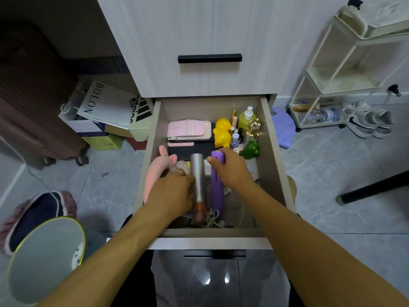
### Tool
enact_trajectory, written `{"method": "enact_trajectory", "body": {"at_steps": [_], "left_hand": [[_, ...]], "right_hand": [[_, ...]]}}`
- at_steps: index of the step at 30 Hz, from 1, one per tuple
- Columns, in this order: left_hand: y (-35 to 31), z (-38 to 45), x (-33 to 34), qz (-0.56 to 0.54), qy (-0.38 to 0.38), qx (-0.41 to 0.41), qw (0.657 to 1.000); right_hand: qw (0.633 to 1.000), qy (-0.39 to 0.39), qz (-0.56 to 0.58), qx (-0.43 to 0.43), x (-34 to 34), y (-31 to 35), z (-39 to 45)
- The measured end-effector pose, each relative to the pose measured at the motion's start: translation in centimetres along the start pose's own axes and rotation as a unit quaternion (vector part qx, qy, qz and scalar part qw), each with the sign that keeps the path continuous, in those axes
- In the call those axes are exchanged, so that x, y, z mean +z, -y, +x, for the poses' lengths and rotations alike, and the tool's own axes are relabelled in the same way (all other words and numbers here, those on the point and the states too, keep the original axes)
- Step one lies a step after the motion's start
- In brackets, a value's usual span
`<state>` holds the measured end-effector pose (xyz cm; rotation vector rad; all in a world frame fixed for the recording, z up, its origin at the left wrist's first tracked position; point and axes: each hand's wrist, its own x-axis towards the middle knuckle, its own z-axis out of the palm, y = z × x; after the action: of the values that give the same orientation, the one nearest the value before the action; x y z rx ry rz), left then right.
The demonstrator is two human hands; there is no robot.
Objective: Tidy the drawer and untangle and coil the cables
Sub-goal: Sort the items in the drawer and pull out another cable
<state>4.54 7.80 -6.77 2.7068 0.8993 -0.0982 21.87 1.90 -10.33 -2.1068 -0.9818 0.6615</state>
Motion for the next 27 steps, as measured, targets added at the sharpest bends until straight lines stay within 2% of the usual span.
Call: {"method": "enact_trajectory", "body": {"at_steps": [5, 9, 11, 14, 15, 17, 20, 23, 25, 27], "left_hand": [[0.9, -1.0, -1.8, 0.137, -0.126, 0.061, 0.981], [2.7, -0.9, -2.0, 0.139, -0.093, 0.051, 0.985], [3.6, -0.9, -1.8, 0.155, -0.061, 0.059, 0.984], [4.8, -1.1, -1.5, 0.154, -0.035, 0.068, 0.985], [5.0, -1.1, -1.5, 0.151, -0.035, 0.073, 0.985], [5.1, -1.2, -1.5, 0.159, -0.035, 0.084, 0.983], [3.9, -1.2, -2.2, 0.209, 0.032, 0.057, 0.976], [2.2, -0.9, -2.3, 0.347, 0.137, 0.014, 0.928], [1.4, -0.8, -1.6, 0.417, 0.179, 0.012, 0.891], [0.8, -0.7, -1.3, 0.437, 0.169, 0.018, 0.883]], "right_hand": [[0.996, 0.065, -0.06, 0.01, 1.1, -0.3, 1.3], [0.963, 0.121, -0.235, -0.06, 1.6, 0.2, 0.4], [0.918, 0.137, -0.342, -0.147, 1.6, 1.0, -0.3], [0.813, 0.177, -0.452, -0.323, 2.2, 1.6, -1.2], [0.782, 0.185, -0.475, -0.359, 2.7, 1.4, -1.2], [0.746, 0.193, -0.505, -0.388, 3.5, 1.1, -0.9], [0.721, 0.17, -0.529, -0.415, 3.7, 1.1, 0.0], [0.703, 0.18, -0.542, -0.424, 2.5, 0.6, 0.4], [0.714, 0.157, -0.525, -0.436, 1.5, 0.5, 0.0], [0.754, 0.123, -0.478, -0.433, 0.5, 0.4, -0.6]]}}
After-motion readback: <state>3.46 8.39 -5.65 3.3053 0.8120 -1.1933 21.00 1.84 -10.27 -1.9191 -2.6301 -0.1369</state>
